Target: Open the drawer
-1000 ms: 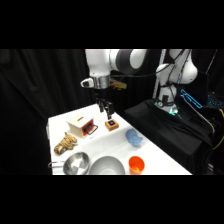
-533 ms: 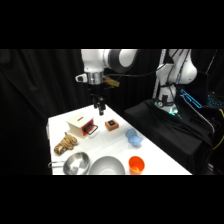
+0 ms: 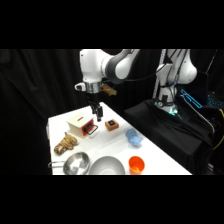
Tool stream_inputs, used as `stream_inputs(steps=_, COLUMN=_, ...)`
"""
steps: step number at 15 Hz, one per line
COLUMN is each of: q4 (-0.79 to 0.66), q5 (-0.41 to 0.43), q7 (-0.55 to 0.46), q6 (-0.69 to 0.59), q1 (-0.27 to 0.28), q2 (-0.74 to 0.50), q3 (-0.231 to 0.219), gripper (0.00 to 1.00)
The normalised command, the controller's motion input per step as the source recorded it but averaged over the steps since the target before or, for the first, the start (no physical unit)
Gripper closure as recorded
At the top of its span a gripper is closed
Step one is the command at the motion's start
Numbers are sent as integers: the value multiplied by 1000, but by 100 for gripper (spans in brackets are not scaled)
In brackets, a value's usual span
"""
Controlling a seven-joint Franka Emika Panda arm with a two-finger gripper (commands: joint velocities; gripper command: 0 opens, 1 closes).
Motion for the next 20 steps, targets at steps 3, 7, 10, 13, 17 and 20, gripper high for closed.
stream_inputs(steps=3, q4=31, q5=-101, q7=-51, q6=193, q1=-9, q2=123, q3=11, gripper=0)
stream_inputs(steps=7, q4=-5, q5=-339, q7=112, q6=220, q1=68, q2=125, q3=-61, gripper=0)
stream_inputs(steps=10, q4=27, q5=-384, q7=204, q6=203, q1=124, q2=124, q3=-120, gripper=0)
stream_inputs(steps=13, q4=64, q5=-345, q7=230, q6=186, q1=146, q2=132, q3=-144, gripper=0)
stream_inputs(steps=17, q4=107, q5=-265, q7=202, q6=191, q1=142, q2=164, q3=-140, gripper=0)
stream_inputs(steps=20, q4=147, q5=-158, q7=126, q6=201, q1=103, q2=185, q3=-121, gripper=0)
